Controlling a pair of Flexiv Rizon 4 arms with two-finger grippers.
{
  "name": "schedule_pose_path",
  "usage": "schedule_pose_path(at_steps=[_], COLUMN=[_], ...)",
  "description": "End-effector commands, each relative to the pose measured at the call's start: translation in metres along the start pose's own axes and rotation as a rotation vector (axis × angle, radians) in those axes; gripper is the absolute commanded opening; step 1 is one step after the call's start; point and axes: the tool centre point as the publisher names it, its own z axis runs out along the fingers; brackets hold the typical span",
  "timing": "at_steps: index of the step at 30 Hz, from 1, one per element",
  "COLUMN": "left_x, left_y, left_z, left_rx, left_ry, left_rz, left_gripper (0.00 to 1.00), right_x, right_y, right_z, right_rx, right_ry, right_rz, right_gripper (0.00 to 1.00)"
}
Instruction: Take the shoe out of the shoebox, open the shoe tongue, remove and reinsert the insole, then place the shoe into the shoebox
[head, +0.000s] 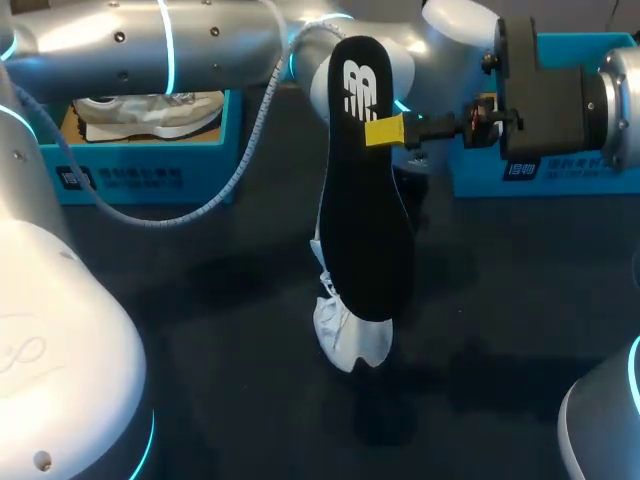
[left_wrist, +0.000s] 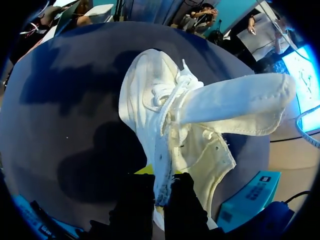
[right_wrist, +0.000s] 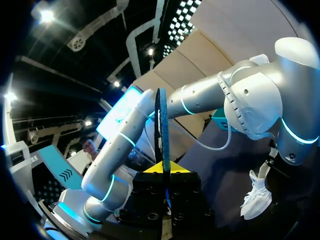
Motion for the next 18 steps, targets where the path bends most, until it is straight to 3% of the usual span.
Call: schedule_pose_path(at_steps=[1, 14, 15, 16, 17, 18], left_x=[-0.005, -0.017, -0.017, -0.016, -0.015, -0.013], left_y=[-0.003, -0.004, -0.003, -0.003, -0.003, -0.004], left_z=[0.006, 0.028, 0.028, 0.028, 0.027, 0.025], left_rx=[0.001, 0.047, 0.049, 0.052, 0.054, 0.057], left_ry=[0.018, 0.060, 0.061, 0.061, 0.058, 0.051], left_rz=[0.008, 0.023, 0.025, 0.029, 0.031, 0.032], left_gripper=[0.00, 0.00, 0.16, 0.40, 0.49, 1.00], right_x=[0.000, 0.000, 0.000, 0.000, 0.000, 0.000], right_y=[0.000, 0.000, 0.000, 0.000, 0.000, 0.000], right_z=[0.003, 0.003, 0.003, 0.003, 0.003, 0.003], right_rx=[0.000, 0.000, 0.000, 0.000, 0.000, 0.000], right_ry=[-0.003, -0.003, -0.003, -0.003, -0.003, -0.003], right_rz=[0.002, 0.002, 0.002, 0.002, 0.002, 0.002], right_gripper=[0.00, 0.00, 0.00, 0.00, 0.00, 0.00])
